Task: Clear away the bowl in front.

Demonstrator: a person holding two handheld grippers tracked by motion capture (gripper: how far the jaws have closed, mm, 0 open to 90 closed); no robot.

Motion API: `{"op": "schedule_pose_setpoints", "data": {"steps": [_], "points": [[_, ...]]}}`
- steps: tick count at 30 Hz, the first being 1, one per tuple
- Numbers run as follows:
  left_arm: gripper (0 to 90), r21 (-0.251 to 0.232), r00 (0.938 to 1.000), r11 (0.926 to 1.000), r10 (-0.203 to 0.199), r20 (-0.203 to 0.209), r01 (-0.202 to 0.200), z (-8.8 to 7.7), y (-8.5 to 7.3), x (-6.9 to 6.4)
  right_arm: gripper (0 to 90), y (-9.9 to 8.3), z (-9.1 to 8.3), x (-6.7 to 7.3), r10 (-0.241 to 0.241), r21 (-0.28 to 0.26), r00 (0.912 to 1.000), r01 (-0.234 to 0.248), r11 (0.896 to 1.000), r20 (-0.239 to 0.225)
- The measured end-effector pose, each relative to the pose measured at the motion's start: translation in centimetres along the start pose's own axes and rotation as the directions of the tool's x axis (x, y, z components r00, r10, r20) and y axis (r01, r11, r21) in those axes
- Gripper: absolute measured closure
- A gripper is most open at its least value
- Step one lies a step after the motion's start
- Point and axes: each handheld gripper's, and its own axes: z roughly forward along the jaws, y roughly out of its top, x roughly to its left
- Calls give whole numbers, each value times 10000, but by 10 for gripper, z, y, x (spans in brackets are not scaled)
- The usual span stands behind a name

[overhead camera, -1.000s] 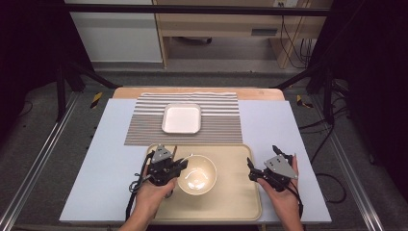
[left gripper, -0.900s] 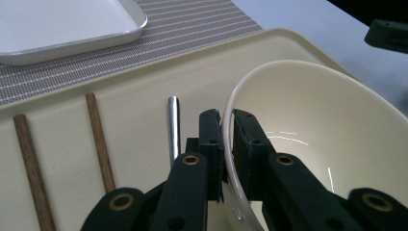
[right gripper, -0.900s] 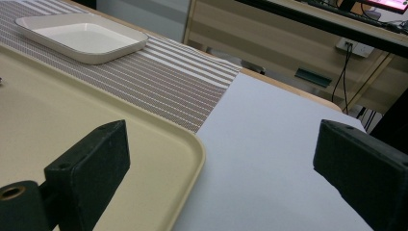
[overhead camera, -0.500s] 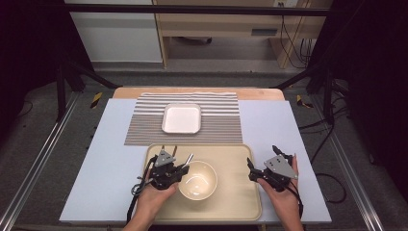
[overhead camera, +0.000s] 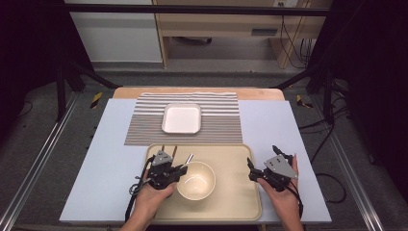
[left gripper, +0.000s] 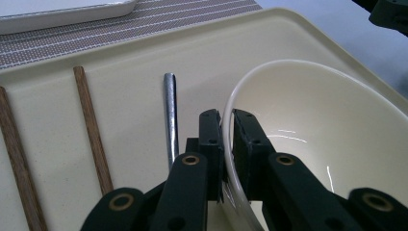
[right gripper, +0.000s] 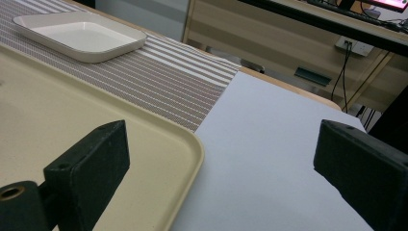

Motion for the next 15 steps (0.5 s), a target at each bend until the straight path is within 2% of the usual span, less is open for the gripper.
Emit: {"op": "schedule_pose_setpoints", "data": {"steps": [7, 15], "points": [[823, 29, 9997, 9998, 197, 150, -198, 2, 0, 3, 56, 0, 0, 0, -58, -3, 10000, 58, 10000, 1], [817, -11, 9975, 9975, 708, 11, -708, 2, 0, 2, 56, 0, 0, 0, -68, 3, 10000, 68, 10000, 10]]}}
